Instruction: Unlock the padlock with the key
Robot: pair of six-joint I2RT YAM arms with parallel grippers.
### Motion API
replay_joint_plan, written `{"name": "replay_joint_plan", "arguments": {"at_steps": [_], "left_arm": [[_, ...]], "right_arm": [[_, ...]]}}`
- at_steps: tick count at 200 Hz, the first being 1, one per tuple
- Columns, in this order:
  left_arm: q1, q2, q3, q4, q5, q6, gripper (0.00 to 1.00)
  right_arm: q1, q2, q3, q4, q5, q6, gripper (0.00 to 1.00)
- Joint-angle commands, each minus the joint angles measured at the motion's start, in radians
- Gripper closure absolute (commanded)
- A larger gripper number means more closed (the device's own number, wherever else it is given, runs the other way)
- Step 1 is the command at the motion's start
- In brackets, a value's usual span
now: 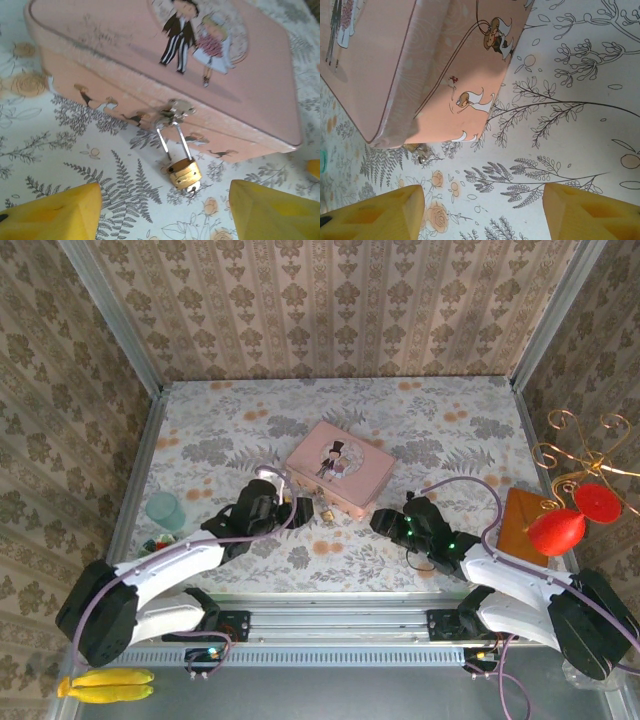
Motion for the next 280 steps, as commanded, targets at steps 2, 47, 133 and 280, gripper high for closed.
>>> {"name": "replay_joint_plan", "arguments": {"at_steps": [2,47,133,280], "left_arm": [[0.04,-0.044,-0.022,-0.022,0.024,0.043,0.3],[0.134,-0.024,0.011,-0.03,0.132,0.104,0.29],[0.318,0.074,0.07,-0.03,0.215,0.131,0.27],[0.399,0.252,0.119,0.037,0.334,0.082,0.27]], "right_arm": [[0.006,0.02,0.009,0.031,-0.018,-0.002,0.35],[0.006,0.136,0.038,0.165,-0.083,-0.008,0.4],[0.123,0.418,0.278,0.168,-0.135,-0.116,0.41],[-0.036,0.598,0.43,0.125,-0.236,-0.295,0.45]]}}
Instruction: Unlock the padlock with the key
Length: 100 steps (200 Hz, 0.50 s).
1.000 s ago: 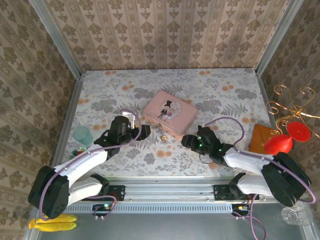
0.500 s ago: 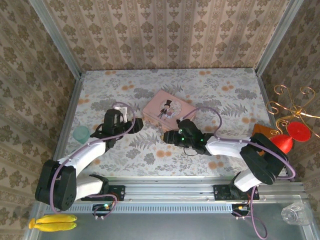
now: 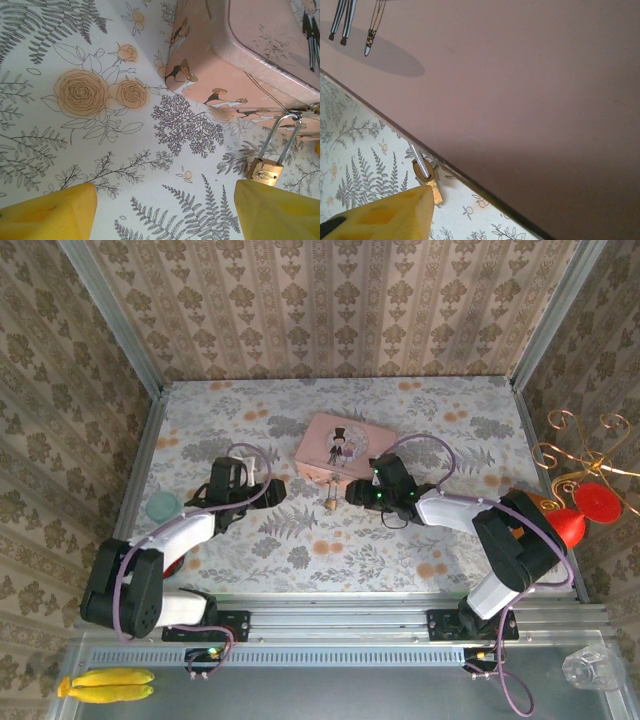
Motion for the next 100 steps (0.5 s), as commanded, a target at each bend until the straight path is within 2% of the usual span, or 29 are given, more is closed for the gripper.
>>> {"name": "replay_joint_plan", "arguments": {"at_steps": [1,35,100], "left_arm": [[0.005,0.038,0.051,0.053,0.044,-0.02,0.27],[0.003,0.098,0.107,0.059,0.052,-0.013,0.26],[0.002,0.218,0.241,0.045,0.058,0.013,0.26]], "right_arm": [[0.046,0.037,0.008,0.087,-0.065,-0.011,0.45],[0.094,0.085,0.0,0.172,-0.061,0.002,0.46],[0.119,0.153,0.073,0.058,0.003,-0.053,0.5]]}}
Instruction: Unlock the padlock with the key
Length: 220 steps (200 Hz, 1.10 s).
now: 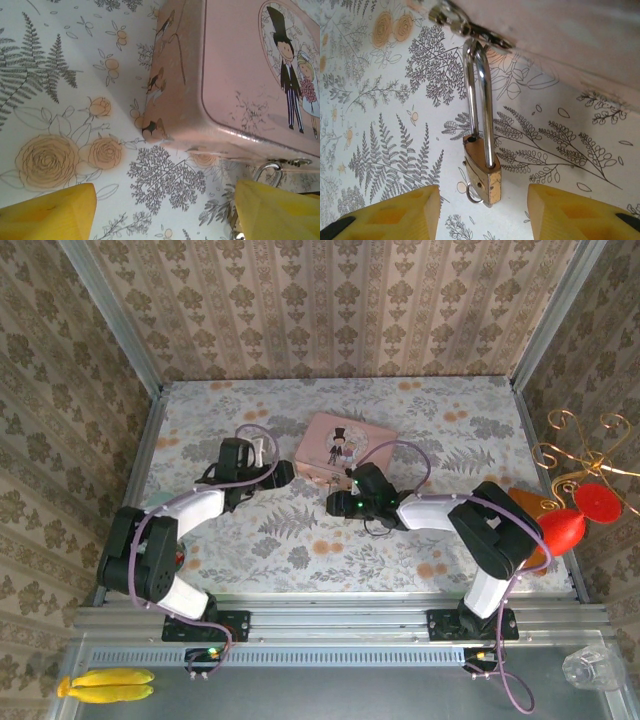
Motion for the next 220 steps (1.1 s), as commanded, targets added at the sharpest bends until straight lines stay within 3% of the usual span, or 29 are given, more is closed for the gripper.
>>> {"name": "replay_joint_plan", "arguments": {"at_steps": [1,94,169,220], "left_arm": [[0.002,0.032,0.058,0.006,0.013,0.019,0.26],[0.002,0.192,0.247,-0.061,-0.008,0.014,0.26],[-0.064,0.3,0.335,-0.104,-0.077,0.009,0.3],[-0.106,0.343,0.337,-0.15,-0.123,0.029,0.35]], "right_arm": [[0.009,0.036,0.038,-0.045,0.03,-0.034,0.5],[0.031,0.095,0.088,-0.094,0.055,-0.062,0.72],[0.033,-0.018,0.017,-0.139,0.229,-0.042,0.92],[0.033,-0.056,0.035,-0.234,0.346,-0.045,0.98]]}}
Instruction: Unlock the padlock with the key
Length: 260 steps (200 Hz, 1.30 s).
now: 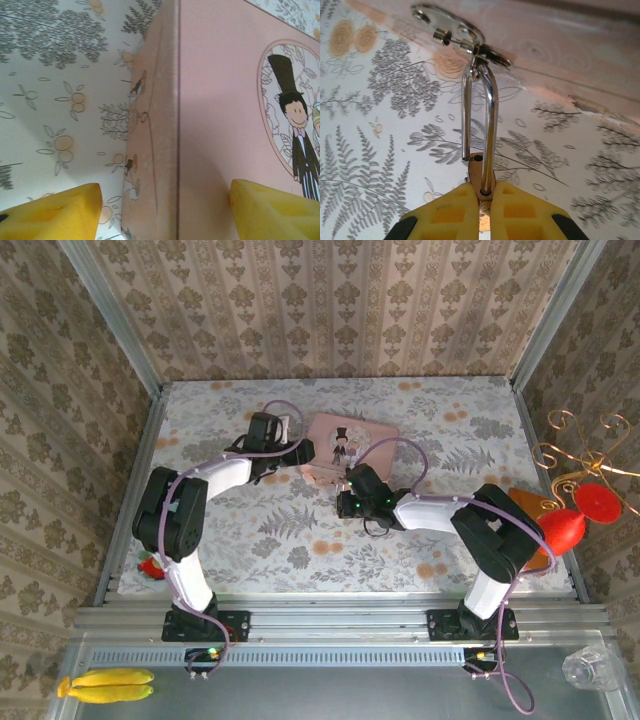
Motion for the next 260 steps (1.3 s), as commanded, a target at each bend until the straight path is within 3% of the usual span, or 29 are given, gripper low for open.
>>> {"name": "replay_joint_plan", "arguments": {"at_steps": [1,62,119,177,220,260], "left_arm": [[-0.011,0.043,-0.003,-0.086,-0.045,0.021,0.35],[-0.126,0.039,-0.116,-0.071,-0.133,-0.024,0.39],[-0.248,0.036,-0.183,-0.036,-0.225,-0.163,0.41],[-0.35,0.023,-0.167,-0.078,-0.321,-0.185,0.41],[-0.374,0.018,-0.158,-0.074,-0.304,-0.177,0.4],[-0.398,0.014,-0.131,-0.102,-0.286,-0.184,0.4]], "right_arm": [[-0.001,-0.03,0.004,-0.108,0.133,-0.004,0.98],[-0.027,-0.073,-0.012,-0.17,0.261,0.04,1.0],[-0.162,-0.119,-0.076,-0.096,0.147,0.139,1.0],[-0.284,-0.11,-0.097,-0.026,0.012,0.21,1.0],[-0.313,-0.068,-0.039,-0.065,0.011,0.195,1.0],[-0.366,-0.066,-0.055,0.056,-0.115,0.323,1.0]]}}
